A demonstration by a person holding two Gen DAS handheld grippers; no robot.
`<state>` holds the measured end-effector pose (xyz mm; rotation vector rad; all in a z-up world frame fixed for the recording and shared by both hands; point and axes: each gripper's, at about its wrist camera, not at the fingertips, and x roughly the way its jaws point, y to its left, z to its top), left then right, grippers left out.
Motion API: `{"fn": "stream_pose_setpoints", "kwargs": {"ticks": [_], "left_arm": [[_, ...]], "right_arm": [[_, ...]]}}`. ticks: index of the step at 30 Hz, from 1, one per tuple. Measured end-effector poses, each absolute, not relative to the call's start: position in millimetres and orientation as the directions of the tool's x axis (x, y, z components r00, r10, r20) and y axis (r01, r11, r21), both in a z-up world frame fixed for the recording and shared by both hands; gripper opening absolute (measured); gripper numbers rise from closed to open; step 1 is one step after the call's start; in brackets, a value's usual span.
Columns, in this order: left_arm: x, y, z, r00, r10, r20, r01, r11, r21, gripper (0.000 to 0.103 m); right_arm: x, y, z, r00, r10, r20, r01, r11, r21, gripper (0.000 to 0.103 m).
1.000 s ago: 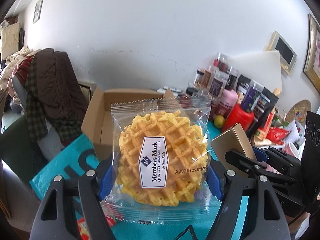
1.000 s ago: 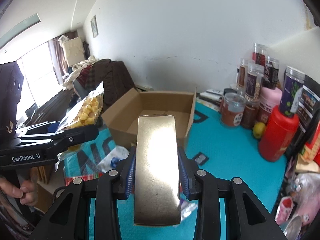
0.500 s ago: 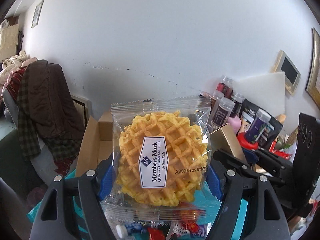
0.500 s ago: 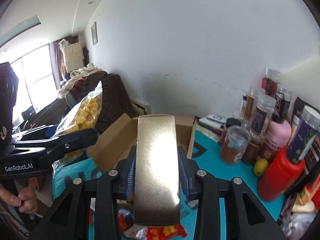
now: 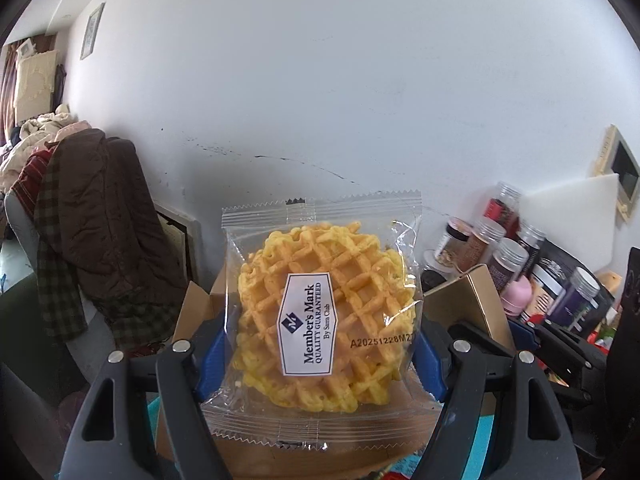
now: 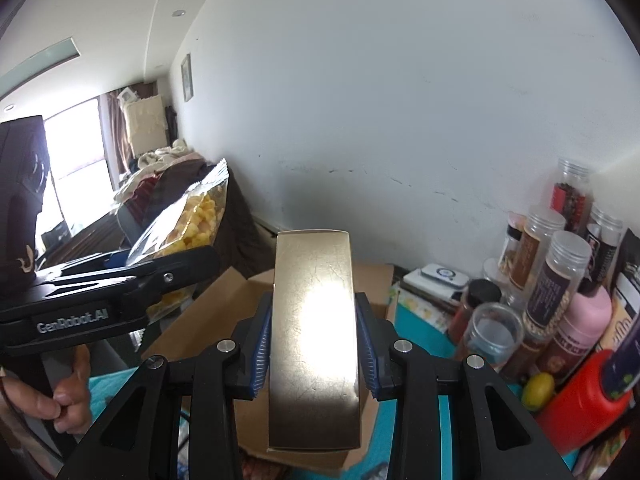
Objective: Organize snacks
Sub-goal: 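Lift the waffle pack and gold box together and carry them into the cardboard box, then open the left tool to drop the waffle while the right tool releases the gold box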
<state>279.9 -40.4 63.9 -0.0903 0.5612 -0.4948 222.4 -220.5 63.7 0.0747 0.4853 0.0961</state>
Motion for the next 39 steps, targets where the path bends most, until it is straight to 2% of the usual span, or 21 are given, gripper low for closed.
{"fn": "stream_pose_setpoints", "kwargs": {"ticks": [8, 17, 25, 32, 39], "left_arm": [[320, -60, 36, 0.731, -0.385, -0.563, 0.387, 0.914, -0.123, 0.076], [357, -72, -9, 0.673, -0.337, -0.658, 0.359, 0.927, -0.107, 0.076], [384, -88, -53, 0.59, -0.264, -0.763, 0.325, 0.943, -0.074, 0.076], [396, -91, -77, 0.526, -0.227, -0.82, 0.319, 0.946, -0.057, 0.076], [396, -93, -77, 0.521, -0.212, -0.827, 0.32, 0.946, -0.041, 0.076]], "right_arm": [[263, -218, 34, 0.845, 0.112, -0.524, -0.07, 0.993, 0.1, 0.037], [297, -223, 0, 0.795, 0.116, -0.596, -0.042, 0.99, 0.137, 0.037], [320, -225, -28, 0.727, 0.076, -0.682, -0.001, 0.994, 0.11, 0.037], [329, -235, -44, 0.686, 0.056, -0.725, 0.035, 0.993, 0.11, 0.039], [334, -244, -51, 0.664, 0.071, -0.745, 0.064, 0.987, 0.151, 0.039]]}}
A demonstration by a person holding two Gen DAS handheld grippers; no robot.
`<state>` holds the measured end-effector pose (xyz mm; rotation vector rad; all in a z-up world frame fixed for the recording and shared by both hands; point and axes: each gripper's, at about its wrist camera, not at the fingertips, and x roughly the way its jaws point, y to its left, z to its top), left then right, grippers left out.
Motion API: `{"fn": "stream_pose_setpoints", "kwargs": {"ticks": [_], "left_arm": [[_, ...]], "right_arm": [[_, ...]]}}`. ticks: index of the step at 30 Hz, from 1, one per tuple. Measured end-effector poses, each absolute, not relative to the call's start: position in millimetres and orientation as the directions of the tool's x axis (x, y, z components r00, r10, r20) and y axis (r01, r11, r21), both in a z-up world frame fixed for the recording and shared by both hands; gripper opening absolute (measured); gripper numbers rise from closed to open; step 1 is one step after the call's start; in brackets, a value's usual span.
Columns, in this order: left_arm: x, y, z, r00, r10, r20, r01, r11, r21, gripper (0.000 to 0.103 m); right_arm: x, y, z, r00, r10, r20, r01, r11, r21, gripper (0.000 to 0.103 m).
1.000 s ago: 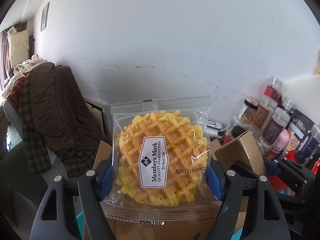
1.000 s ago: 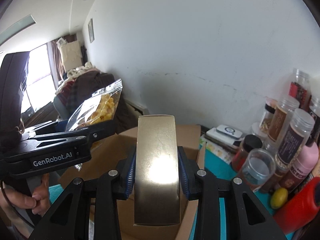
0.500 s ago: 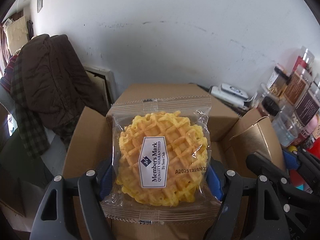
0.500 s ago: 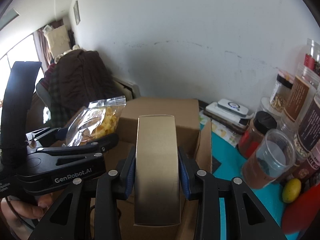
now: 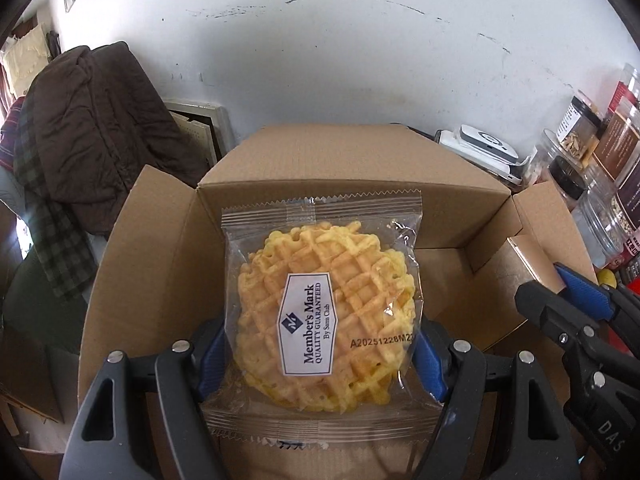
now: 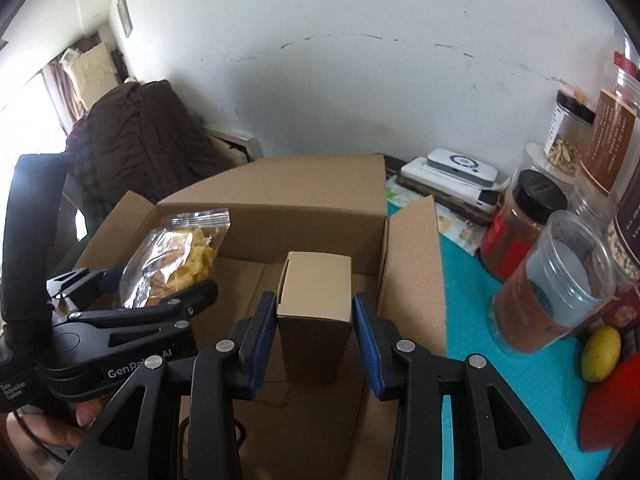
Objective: Organize snacks
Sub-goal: 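Open the left tool to drop the waffle while the right tool releases the gold box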
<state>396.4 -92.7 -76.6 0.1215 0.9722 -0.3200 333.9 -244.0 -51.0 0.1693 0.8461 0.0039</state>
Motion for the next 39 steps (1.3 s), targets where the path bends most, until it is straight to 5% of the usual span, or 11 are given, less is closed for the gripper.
{"fn": "stream_pose_setpoints", "kwargs": {"ticks": [8, 12, 39], "left_arm": [[399, -99, -81, 0.504, -0.171, -0.847, 0.311, 0.95, -0.007, 0.076], [394, -99, -75, 0.527, -0.158, -0.835, 0.3, 0.954, 0.009, 0.076], [332, -77, 18, 0.681, -0.155, -0.715, 0.261, 0.965, 0.04, 0.082]], "right_arm": [[333, -241, -50, 0.663, 0.061, -0.746, 0.064, 0.988, 0.138, 0.039], [331, -240, -47, 0.671, 0.049, -0.74, 0.064, 0.99, 0.123, 0.047], [276, -231, 28, 0.767, 0.05, -0.639, 0.018, 0.995, 0.1, 0.047]]}}
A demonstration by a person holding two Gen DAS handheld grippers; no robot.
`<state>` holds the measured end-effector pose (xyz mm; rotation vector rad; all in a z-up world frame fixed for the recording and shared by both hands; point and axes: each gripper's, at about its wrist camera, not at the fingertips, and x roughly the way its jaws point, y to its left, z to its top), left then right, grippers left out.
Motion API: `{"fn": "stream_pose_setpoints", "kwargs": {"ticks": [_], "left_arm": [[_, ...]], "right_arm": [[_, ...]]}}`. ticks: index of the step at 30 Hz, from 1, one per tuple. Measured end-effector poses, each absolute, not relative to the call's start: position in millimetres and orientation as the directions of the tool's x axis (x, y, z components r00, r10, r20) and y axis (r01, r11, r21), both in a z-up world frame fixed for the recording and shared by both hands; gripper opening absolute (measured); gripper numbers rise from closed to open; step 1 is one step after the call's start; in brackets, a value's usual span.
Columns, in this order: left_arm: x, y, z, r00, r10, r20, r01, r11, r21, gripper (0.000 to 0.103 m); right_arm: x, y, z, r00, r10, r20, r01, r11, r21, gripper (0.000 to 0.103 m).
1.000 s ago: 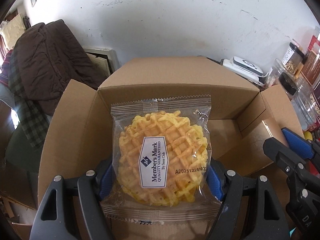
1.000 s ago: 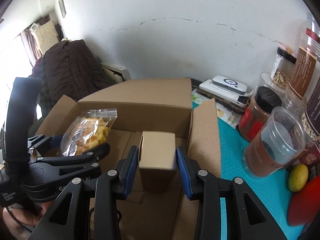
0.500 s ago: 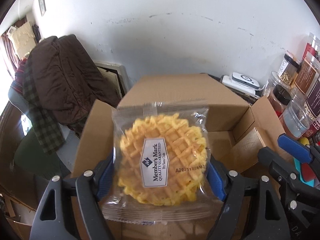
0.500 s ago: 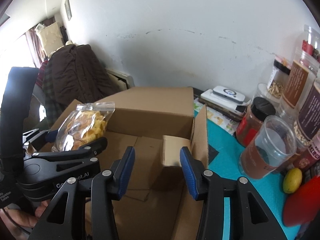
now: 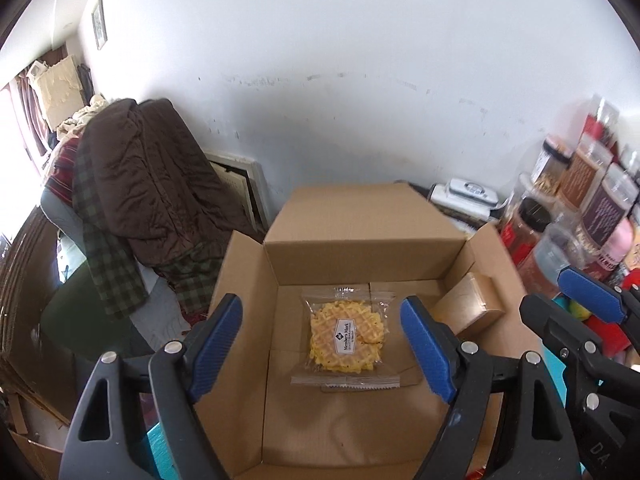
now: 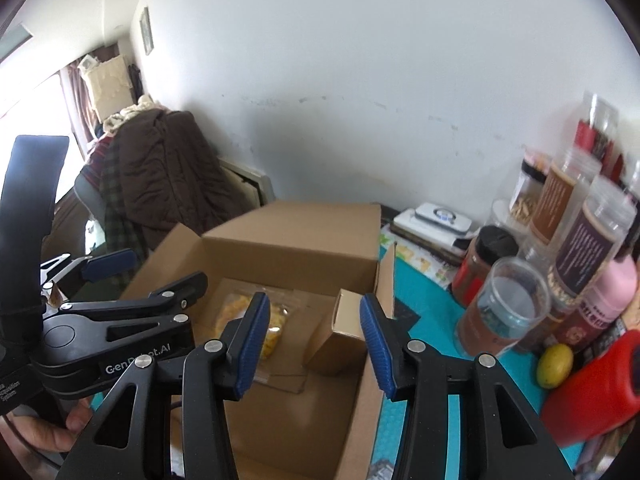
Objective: Organize snacks
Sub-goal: 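Open the left tool to drop the waffle while the right tool releases the gold box, then withdraw both tools from the box back toward the snack pile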
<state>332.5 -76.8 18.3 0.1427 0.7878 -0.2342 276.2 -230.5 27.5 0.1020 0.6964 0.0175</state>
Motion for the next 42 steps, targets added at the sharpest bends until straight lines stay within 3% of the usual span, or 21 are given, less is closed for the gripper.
{"fn": "stream_pose_setpoints", "kwargs": {"ticks": [20, 42], "left_arm": [[220, -27, 106, 0.794, -0.221, -0.567, 0.264, 0.965, -0.006, 0.082], [107, 10, 98, 0.769, -0.318, -0.554, 0.369, 0.929, -0.021, 0.082]], "right_arm": [[169, -195, 110, 0.867, 0.033, -0.497, -0.017, 0.999, 0.038, 0.047], [61, -157, 102, 0.885, 0.046, -0.463, -0.036, 0.999, 0.032, 0.052]]}}
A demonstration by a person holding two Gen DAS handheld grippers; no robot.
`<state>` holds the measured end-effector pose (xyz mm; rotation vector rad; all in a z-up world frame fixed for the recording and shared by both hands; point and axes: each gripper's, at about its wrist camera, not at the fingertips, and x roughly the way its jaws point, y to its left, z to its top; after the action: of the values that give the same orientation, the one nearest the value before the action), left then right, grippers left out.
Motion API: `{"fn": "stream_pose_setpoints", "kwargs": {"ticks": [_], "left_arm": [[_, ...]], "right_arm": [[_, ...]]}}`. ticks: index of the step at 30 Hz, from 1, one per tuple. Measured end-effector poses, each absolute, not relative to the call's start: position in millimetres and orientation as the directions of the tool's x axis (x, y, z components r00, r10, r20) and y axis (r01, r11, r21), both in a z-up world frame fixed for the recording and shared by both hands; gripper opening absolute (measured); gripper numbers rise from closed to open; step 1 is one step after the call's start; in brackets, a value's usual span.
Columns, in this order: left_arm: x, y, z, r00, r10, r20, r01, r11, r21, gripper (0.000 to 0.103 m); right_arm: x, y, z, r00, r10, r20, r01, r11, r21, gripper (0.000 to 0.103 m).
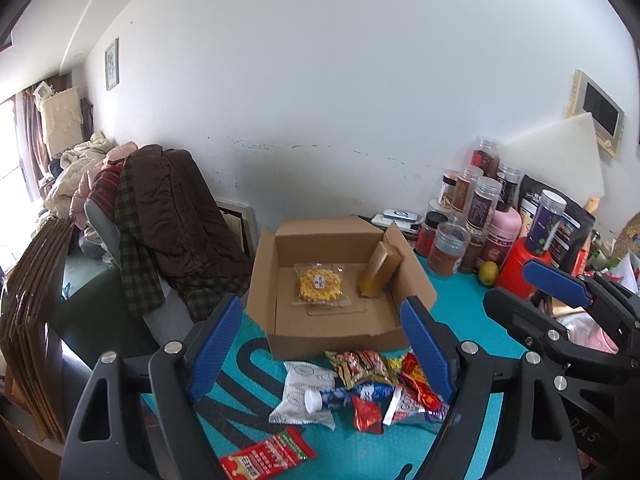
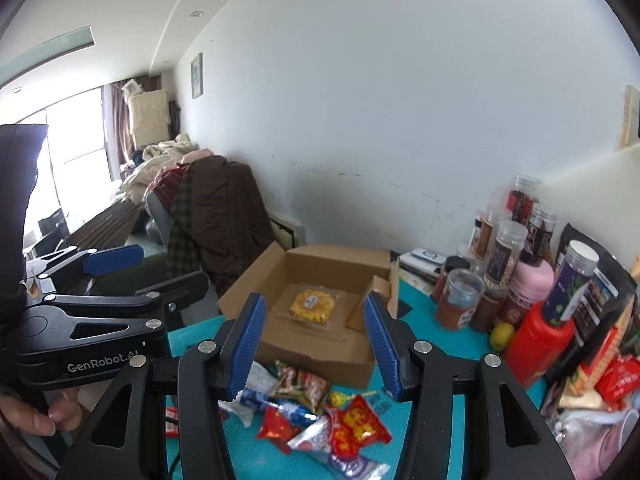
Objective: Organize snacks
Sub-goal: 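Withdraw both tools from the box back toward the snack pile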
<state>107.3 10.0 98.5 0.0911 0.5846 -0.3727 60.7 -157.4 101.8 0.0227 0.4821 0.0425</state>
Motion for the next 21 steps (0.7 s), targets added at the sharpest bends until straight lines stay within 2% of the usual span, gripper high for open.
{"fn": "stream_pose_setpoints", "kwargs": {"ticks": [4, 21], "left_arm": [[98, 13, 88, 0.748, -0.331, -0.575, 0.391, 0.92, -0.021, 0.082], [77, 33, 45, 0.682, -0.375, -0.627, 0.439, 0.896, -0.058, 0.082]], "right_arm": [[49, -152, 91, 0.88, 0.06, -0.472, -0.043, 0.998, 0.048, 0.056], [29, -149, 40, 0.838, 0.106, -0.535, -0.053, 0.992, 0.113, 0.06]]}}
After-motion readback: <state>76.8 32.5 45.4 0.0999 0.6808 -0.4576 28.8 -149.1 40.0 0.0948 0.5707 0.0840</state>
